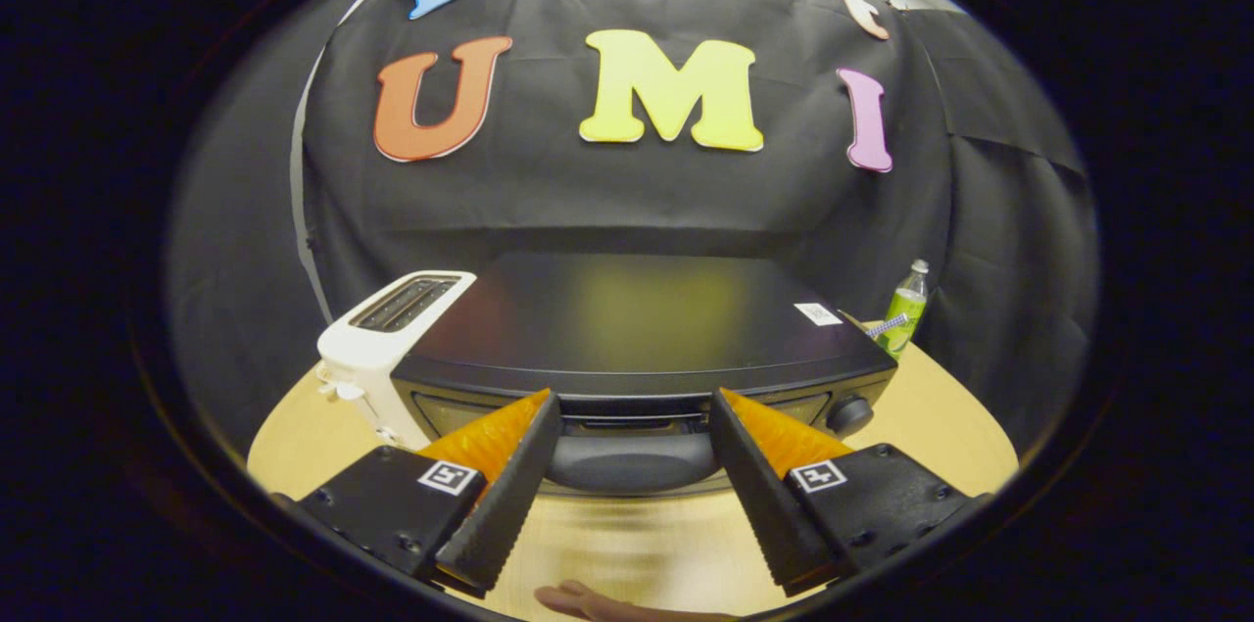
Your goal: Open the toaster oven, put the food inside, and close the toaster oven door.
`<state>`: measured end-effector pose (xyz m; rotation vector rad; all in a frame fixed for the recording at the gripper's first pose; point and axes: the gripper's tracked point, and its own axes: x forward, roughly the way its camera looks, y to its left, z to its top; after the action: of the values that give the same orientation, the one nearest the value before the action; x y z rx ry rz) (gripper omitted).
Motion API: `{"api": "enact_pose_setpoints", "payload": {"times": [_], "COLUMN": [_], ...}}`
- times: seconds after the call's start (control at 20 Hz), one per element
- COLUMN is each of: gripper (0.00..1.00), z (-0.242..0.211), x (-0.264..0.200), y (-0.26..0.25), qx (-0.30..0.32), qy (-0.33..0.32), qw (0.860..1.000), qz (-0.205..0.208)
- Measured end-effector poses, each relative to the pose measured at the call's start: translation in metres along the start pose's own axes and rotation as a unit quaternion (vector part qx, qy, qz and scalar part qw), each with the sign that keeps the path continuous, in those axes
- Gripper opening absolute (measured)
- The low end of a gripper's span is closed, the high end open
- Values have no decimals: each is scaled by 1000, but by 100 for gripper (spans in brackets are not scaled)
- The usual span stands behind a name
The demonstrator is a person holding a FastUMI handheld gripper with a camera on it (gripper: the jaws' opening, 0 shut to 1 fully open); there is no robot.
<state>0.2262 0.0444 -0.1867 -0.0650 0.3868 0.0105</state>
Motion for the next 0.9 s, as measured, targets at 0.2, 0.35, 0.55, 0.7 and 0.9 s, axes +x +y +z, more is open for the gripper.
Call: {"api": "enact_pose_setpoints", "payload": {"times": [0.2,0.35,0.55,0.7,0.9], "gripper": [100,100,100,100,100], "z": [-11,-25,-47,-69,-109], "x": [-17,-30,-49,-60,-72], "y": [1,1,-2,-3,-5], "qx": [10,13,22,-1,2], "qy": [6,15,40,56,97], "qw": [1000,1000,998,998,995], "qz": [10,19,40,38,27]}}
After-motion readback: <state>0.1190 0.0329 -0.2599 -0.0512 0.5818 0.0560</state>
